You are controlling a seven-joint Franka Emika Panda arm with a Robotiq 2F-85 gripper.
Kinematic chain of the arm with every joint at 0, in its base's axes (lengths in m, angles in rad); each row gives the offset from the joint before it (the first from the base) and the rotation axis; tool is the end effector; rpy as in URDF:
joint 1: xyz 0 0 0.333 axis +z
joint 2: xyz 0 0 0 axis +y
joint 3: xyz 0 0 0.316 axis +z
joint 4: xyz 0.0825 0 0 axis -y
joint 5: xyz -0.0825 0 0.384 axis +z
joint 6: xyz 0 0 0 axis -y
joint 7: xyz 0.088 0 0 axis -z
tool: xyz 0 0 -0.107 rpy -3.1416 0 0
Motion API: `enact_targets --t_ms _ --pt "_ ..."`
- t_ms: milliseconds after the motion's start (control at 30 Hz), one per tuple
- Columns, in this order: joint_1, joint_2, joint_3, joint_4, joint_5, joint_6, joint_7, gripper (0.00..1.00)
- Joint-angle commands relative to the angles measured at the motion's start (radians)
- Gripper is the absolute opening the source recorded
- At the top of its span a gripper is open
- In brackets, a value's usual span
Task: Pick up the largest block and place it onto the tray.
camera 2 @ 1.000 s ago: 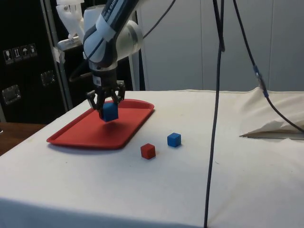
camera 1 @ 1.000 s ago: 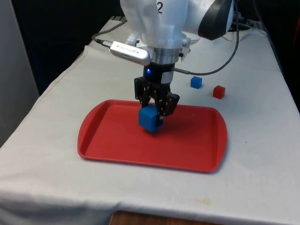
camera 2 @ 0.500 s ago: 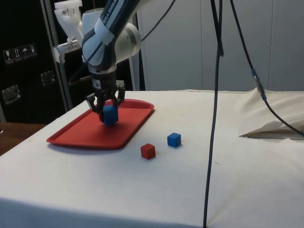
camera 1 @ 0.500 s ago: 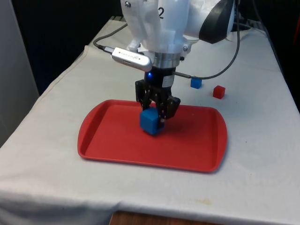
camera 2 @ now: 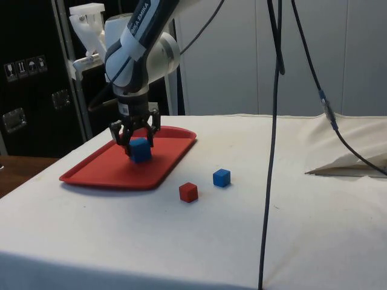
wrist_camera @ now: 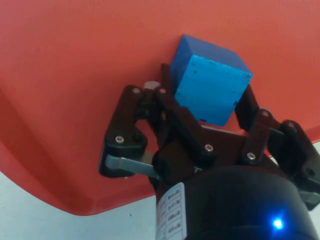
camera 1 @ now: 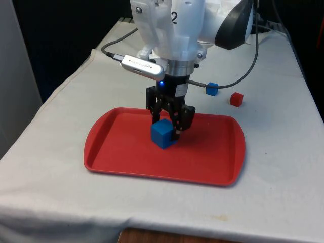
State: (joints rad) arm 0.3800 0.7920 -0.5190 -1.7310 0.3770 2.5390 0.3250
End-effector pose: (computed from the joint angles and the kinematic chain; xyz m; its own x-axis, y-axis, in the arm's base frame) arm 0.6747 -0.0619 0.1842 0.8102 -0.5578 0.1803 -0.5744 -0.8167 0.0546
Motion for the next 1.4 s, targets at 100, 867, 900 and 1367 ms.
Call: enact_targets --t_ms 100,867,900,1367 --pt "0.001 0.0 0.0 0.0 0.0 0.0 0.0 0.77" --pt "0.02 -0.068 -0.038 0.017 -0.024 -0.069 0.004 1.0" --pt "0.021 -0.072 -0.04 0.018 -0.026 -0.073 0.004 1.0" --pt "0.03 -0.131 -0.065 0.049 -0.044 -0.139 -0.001 1.0"
